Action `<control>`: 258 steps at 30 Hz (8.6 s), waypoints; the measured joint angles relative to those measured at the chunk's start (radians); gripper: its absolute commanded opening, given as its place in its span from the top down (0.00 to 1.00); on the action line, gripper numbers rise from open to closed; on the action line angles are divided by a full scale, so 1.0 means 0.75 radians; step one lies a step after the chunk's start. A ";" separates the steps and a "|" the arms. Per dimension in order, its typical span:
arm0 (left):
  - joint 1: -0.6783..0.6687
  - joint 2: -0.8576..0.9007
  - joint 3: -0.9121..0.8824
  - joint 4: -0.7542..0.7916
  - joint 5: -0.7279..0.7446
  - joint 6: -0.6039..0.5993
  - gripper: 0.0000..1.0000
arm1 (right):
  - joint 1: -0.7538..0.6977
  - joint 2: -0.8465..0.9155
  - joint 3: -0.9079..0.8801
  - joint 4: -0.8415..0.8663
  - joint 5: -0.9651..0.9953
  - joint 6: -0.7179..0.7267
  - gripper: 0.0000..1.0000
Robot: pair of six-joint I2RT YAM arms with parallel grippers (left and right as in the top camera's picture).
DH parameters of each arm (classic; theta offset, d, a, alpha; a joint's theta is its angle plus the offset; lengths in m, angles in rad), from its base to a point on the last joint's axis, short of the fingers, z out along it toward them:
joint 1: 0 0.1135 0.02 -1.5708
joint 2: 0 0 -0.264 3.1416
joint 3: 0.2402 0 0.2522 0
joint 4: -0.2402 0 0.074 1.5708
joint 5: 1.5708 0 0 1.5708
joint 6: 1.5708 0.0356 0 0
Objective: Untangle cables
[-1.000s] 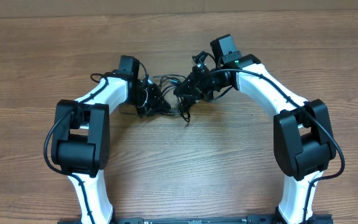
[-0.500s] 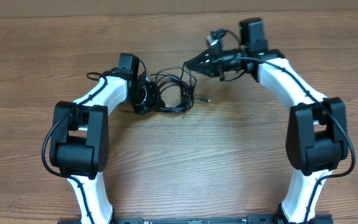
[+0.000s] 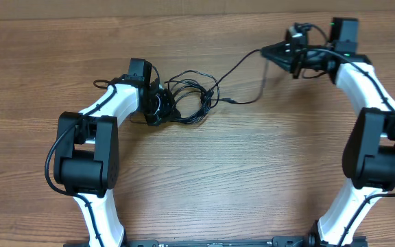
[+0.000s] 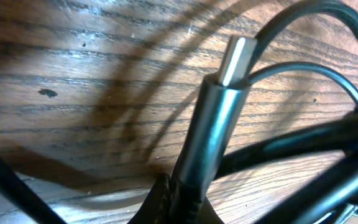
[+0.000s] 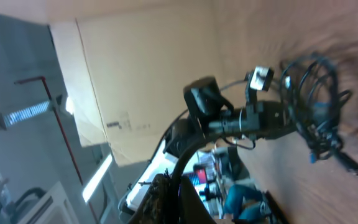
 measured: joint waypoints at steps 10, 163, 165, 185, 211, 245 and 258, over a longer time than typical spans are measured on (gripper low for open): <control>0.011 0.000 0.000 -0.001 -0.005 0.003 0.87 | -0.087 -0.005 0.016 -0.399 0.075 -0.318 0.96; -0.134 0.051 0.220 -0.175 -0.466 0.185 0.96 | -0.443 -0.851 0.013 -0.456 0.549 -0.586 0.96; -0.133 0.052 0.220 -0.175 -0.462 0.185 0.96 | -0.443 -0.850 0.013 -0.559 0.654 -0.586 0.96; -0.133 0.052 0.221 -0.178 -0.462 0.185 0.95 | -0.436 -0.760 0.016 -1.040 1.431 -0.755 0.96; -0.132 0.054 0.224 -0.181 -0.461 0.185 0.93 | 0.119 -0.758 -0.718 -0.773 1.641 -0.640 0.51; -0.132 0.055 0.224 -0.181 -0.461 0.185 0.91 | 0.401 -0.549 -0.838 -0.582 1.922 -0.720 0.96; -0.131 0.055 0.224 -0.181 -0.462 0.185 0.90 | 0.389 -0.567 -0.502 -1.138 1.882 -0.625 0.51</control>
